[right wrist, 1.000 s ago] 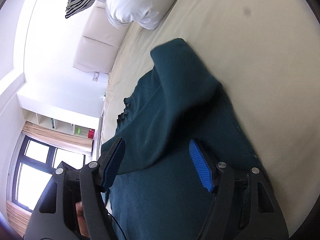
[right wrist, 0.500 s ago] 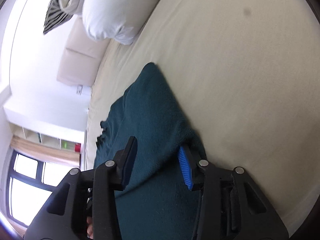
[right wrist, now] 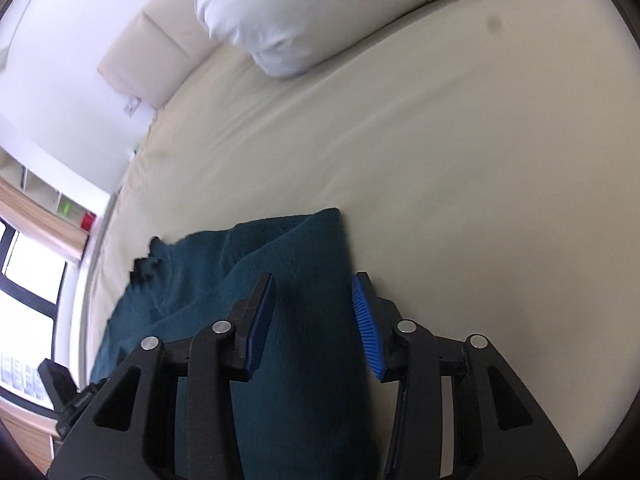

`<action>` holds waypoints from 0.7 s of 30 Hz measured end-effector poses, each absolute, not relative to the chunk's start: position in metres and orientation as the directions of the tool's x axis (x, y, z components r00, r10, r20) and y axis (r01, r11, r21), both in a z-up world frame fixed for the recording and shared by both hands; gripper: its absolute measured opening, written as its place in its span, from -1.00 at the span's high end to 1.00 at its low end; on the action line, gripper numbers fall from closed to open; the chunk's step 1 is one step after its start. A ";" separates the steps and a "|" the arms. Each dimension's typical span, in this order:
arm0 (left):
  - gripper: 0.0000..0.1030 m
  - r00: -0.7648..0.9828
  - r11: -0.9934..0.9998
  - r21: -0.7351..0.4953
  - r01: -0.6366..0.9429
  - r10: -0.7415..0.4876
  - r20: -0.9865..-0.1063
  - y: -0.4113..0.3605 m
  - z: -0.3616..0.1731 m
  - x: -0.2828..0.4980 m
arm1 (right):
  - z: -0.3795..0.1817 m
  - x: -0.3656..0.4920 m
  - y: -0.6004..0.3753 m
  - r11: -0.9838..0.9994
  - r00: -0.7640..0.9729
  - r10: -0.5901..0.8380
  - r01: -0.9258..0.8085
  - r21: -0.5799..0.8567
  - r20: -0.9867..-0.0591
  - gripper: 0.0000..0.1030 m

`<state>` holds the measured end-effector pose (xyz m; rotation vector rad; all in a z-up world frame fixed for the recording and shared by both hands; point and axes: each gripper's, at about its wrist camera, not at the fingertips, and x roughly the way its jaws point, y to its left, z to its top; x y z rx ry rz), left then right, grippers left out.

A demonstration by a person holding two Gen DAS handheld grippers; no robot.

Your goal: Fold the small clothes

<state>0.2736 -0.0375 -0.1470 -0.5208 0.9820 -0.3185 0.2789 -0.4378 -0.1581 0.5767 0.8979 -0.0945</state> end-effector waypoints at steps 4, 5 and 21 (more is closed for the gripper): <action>0.85 0.532 0.831 -0.555 0.029 -0.483 -0.696 -0.036 -0.147 0.273 | -0.163 0.290 -0.440 0.862 0.631 0.101 0.331 0.385 -0.769 0.83; 0.85 0.535 0.833 -0.552 0.030 -0.480 -0.695 -0.036 -0.146 0.272 | -0.163 0.289 -0.442 0.856 0.636 0.099 0.337 0.391 -0.765 0.87; 0.80 0.570 0.846 -0.531 0.038 -0.455 -0.684 -0.032 -0.151 0.269 | -0.165 0.285 -0.442 0.858 0.673 0.075 0.332 0.391 -0.736 0.82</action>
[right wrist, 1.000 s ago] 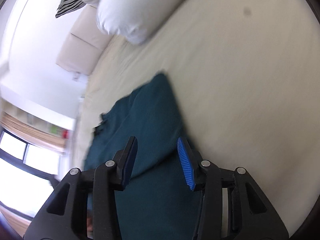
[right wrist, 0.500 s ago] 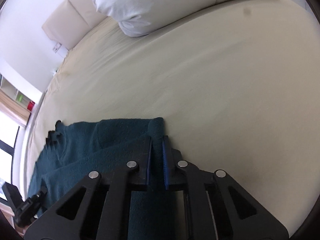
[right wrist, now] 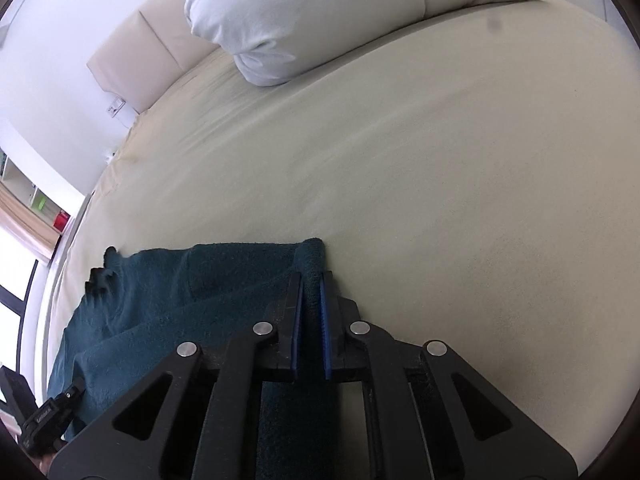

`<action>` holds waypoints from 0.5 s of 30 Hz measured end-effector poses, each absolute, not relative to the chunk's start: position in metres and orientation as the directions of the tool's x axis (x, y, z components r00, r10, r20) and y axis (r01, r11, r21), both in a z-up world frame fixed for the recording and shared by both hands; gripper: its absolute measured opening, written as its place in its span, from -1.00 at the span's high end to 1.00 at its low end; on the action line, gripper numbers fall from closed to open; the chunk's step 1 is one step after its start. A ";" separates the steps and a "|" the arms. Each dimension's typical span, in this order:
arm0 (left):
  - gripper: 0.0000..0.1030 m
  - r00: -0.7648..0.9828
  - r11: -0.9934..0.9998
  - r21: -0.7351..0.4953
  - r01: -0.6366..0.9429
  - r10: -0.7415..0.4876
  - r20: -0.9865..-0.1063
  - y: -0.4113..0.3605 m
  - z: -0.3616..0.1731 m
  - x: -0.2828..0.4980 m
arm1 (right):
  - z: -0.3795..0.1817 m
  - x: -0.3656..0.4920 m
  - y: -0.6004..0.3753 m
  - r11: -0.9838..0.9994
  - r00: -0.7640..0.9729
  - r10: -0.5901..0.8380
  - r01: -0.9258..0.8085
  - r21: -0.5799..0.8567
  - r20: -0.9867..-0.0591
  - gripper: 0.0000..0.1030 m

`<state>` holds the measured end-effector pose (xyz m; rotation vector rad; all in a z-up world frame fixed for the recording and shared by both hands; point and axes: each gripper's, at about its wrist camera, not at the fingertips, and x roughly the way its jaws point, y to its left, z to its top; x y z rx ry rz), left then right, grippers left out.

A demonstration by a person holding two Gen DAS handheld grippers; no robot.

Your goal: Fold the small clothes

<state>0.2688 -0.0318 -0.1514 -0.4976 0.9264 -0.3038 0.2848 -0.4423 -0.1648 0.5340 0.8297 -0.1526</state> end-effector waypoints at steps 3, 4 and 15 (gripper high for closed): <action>0.79 0.573 0.849 -0.528 0.037 -0.451 -0.684 -0.033 -0.151 0.267 | -0.141 0.262 -0.431 0.858 0.703 -0.003 0.367 0.359 -0.711 0.73; 0.79 0.575 0.851 -0.523 0.039 -0.447 -0.685 -0.032 -0.151 0.266 | -0.135 0.254 -0.423 0.868 0.718 -0.002 0.346 0.355 -0.696 0.73; 0.79 0.580 0.859 -0.510 0.039 -0.435 -0.689 -0.033 -0.150 0.261 | -0.154 0.240 -0.398 0.916 0.645 -0.015 0.315 0.248 -0.764 0.93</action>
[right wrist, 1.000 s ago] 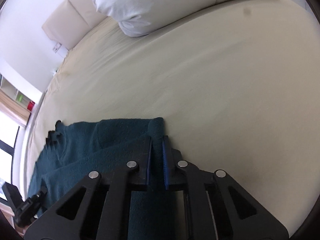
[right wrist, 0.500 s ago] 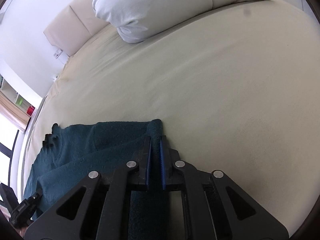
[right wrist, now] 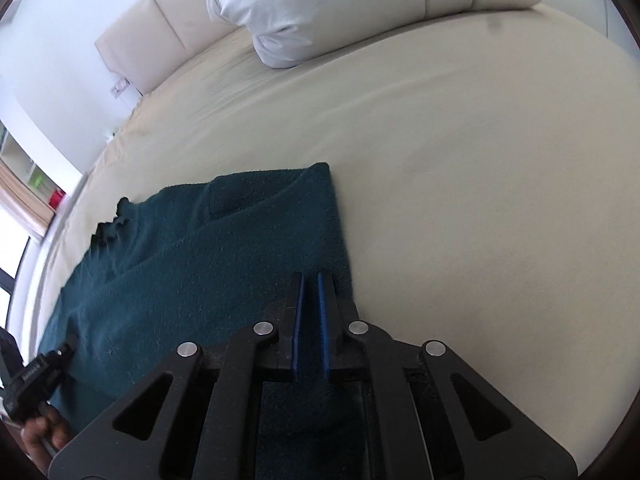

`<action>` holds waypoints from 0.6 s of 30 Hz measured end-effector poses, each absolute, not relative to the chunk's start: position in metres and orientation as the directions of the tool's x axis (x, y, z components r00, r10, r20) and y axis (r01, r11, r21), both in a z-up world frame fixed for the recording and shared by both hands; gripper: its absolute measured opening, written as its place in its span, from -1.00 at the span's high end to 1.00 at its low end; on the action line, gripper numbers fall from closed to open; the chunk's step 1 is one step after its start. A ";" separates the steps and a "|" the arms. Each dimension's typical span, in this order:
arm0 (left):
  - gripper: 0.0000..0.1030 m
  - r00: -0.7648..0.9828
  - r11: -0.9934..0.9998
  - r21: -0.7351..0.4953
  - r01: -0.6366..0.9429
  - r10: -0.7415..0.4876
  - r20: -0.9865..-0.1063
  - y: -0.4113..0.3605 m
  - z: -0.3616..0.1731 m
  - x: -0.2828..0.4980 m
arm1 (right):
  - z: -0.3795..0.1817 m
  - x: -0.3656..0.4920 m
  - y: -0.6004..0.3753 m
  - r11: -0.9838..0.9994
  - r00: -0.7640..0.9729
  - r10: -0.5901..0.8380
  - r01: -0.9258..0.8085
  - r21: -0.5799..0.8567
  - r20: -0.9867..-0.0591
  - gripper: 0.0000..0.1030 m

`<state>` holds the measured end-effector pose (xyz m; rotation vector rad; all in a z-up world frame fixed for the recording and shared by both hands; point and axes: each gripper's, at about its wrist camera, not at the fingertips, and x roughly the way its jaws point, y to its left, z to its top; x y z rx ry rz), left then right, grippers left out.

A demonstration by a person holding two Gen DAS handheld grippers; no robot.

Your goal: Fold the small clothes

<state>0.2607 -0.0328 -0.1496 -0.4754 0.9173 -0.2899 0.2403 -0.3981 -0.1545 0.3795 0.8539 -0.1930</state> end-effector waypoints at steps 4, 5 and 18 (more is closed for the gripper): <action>0.79 0.587 0.863 -0.504 0.040 -0.429 -0.687 -0.034 -0.150 0.259 | -0.165 0.236 -0.397 0.919 0.662 -0.050 0.325 0.225 -0.748 0.90; 0.79 0.586 0.858 -0.512 0.039 -0.435 -0.684 -0.033 -0.151 0.261 | -0.168 0.236 -0.400 0.914 0.675 -0.041 0.323 0.245 -0.736 0.90; -0.16 0.716 0.739 -0.647 -0.188 -0.348 -0.606 0.118 -0.111 0.157 | -0.094 0.158 -0.327 0.941 0.816 -0.159 0.296 0.165 -0.556 0.20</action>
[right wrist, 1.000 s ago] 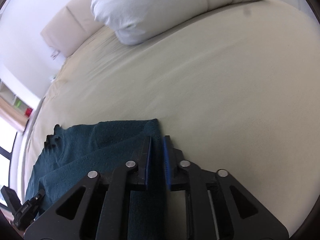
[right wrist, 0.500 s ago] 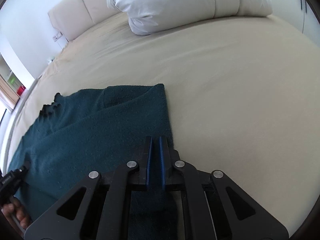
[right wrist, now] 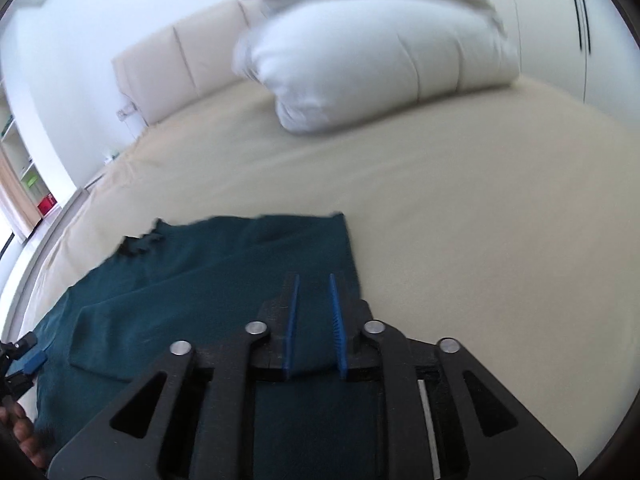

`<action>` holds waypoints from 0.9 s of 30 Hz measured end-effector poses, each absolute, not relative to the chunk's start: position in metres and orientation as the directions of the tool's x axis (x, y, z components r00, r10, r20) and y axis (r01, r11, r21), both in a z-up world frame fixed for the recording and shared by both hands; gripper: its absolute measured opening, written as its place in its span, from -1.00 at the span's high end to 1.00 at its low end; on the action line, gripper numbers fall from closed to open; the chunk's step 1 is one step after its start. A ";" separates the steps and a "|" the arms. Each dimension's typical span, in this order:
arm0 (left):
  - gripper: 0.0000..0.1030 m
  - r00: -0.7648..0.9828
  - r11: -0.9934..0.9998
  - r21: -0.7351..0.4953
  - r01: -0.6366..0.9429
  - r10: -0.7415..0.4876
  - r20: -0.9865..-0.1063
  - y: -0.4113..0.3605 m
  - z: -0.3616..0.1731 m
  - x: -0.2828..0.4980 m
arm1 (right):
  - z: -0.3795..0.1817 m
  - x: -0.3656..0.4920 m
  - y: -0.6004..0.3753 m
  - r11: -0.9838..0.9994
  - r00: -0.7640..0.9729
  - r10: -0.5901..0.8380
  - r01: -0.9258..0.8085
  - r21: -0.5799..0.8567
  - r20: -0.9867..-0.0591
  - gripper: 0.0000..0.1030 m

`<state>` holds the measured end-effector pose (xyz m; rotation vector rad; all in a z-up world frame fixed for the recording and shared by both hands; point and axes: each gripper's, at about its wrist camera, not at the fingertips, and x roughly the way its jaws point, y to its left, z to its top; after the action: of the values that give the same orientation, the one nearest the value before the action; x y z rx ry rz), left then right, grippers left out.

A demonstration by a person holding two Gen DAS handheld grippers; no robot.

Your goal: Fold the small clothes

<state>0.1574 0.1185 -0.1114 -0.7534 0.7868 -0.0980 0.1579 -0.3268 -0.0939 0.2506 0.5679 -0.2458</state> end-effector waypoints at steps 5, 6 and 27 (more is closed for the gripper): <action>-0.19 0.768 0.588 -0.703 -0.400 -0.203 -0.607 0.231 -0.134 0.091 | -0.065 0.110 -0.251 0.969 0.910 -0.149 0.212 0.126 -0.387 -0.92; -0.19 0.779 0.541 -0.724 -0.428 -0.186 -0.599 0.251 -0.138 0.080 | -0.061 0.107 -0.236 0.978 0.915 -0.112 0.172 0.122 -0.389 -0.92; 0.85 0.834 0.304 -0.799 -0.519 -0.025 -0.551 0.348 -0.127 0.094 | -0.068 0.079 -0.176 0.939 0.860 0.135 0.049 0.341 -0.493 -0.91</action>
<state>0.0942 0.3476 -0.1268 -1.2310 0.5192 0.3475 0.0790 -0.1761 -0.0681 0.3531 0.5369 0.0461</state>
